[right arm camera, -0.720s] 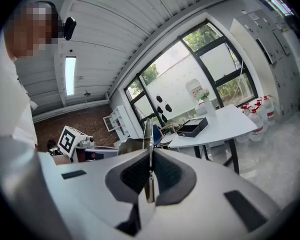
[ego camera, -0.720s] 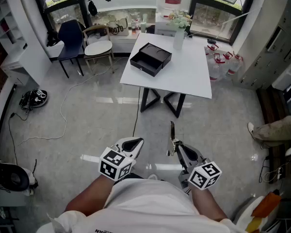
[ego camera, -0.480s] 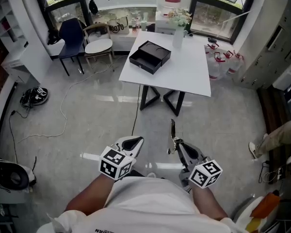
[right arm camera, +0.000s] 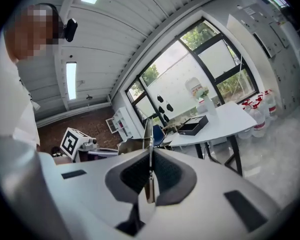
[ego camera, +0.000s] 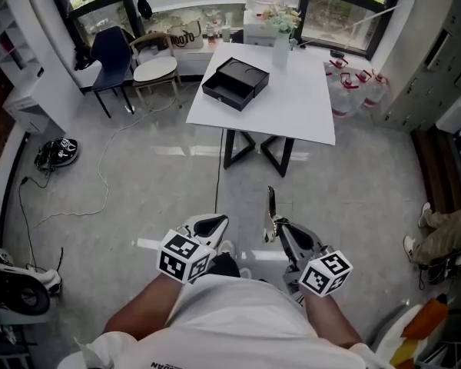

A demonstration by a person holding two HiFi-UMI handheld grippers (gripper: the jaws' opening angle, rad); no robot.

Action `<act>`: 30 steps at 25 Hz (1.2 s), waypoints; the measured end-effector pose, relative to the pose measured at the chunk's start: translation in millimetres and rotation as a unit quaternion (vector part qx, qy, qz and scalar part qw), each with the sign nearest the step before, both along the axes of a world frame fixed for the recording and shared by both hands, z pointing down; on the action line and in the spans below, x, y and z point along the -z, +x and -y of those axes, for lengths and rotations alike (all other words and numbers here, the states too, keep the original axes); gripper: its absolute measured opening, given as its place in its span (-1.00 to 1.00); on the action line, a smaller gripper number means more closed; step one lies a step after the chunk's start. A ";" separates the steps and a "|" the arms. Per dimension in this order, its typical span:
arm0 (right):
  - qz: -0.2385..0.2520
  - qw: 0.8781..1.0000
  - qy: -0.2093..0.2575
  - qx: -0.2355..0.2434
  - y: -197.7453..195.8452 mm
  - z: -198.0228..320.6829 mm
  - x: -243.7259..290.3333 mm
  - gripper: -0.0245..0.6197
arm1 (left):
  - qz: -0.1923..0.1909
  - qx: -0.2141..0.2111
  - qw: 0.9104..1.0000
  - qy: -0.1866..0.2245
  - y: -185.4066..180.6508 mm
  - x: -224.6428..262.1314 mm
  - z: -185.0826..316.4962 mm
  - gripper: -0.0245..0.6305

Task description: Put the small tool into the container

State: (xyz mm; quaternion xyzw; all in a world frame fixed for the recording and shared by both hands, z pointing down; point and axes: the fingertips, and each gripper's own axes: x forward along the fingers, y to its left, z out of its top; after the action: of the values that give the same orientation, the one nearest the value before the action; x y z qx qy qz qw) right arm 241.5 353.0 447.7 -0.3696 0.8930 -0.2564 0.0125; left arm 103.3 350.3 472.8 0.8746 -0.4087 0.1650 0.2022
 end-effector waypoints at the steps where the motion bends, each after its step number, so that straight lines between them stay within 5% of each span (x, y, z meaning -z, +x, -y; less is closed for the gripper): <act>1: -0.002 1.000 -0.004 0.002 -0.4 -0.2 -3.3 -0.90 | 0.001 -0.002 1.000 -0.001 1.3 -1.8 1.7 -0.90; 11: -0.001 0.999 -0.032 -0.001 -13.4 50.2 -18.1 -0.90 | -0.007 -0.004 1.000 -0.014 -14.9 -18.7 52.7 -0.90; 30: -0.022 0.999 -0.024 -0.022 -112.6 267.6 0.9 -0.90 | -0.022 0.004 0.999 0.028 -122.2 11.1 263.9 -0.90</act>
State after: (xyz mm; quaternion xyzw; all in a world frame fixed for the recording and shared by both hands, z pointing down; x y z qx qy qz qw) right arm 128.9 85.5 446.8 -0.3946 0.8786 -0.2688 -0.0107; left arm -18.8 86.4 461.7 0.8819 -0.4118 0.1330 0.1869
